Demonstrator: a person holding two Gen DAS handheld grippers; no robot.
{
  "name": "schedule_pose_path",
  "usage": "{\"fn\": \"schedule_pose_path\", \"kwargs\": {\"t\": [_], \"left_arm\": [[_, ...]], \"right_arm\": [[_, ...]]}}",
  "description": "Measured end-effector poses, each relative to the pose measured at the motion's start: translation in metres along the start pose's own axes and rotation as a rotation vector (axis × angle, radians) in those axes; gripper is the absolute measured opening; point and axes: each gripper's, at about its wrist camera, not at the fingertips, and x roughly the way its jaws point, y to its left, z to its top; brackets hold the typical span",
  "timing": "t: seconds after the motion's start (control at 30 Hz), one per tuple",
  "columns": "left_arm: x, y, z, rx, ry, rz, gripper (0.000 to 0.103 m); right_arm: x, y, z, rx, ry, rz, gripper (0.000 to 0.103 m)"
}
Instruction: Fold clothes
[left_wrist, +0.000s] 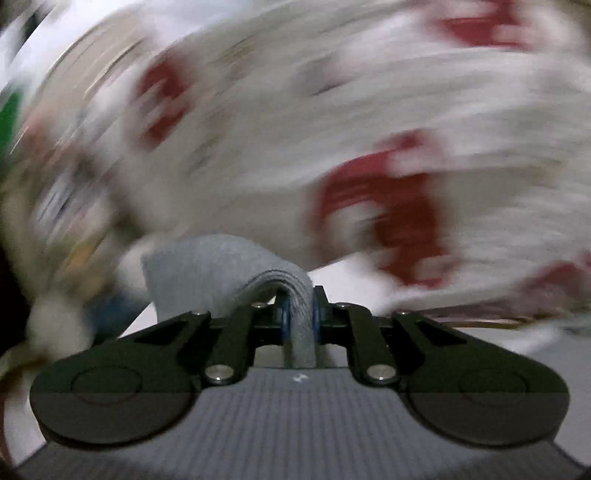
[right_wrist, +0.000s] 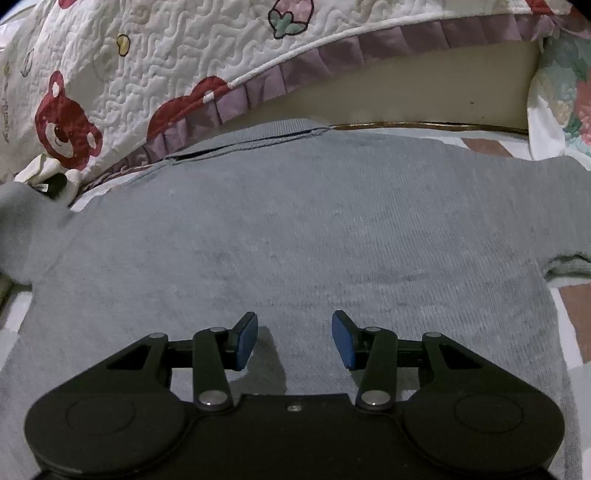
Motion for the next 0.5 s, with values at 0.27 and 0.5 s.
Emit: {"fn": "schedule_pose_path", "kwargs": {"t": [0.27,0.5], "left_arm": [[-0.036,-0.152,0.013,-0.141,0.063,-0.538,0.013],[-0.015,-0.231,-0.065,-0.224,0.438,-0.821,0.044]], "right_arm": [[0.001,0.0,-0.003,-0.003,-0.005,0.025,0.05],[0.0,-0.001,-0.006,0.007,-0.012,0.055,0.051]]}}
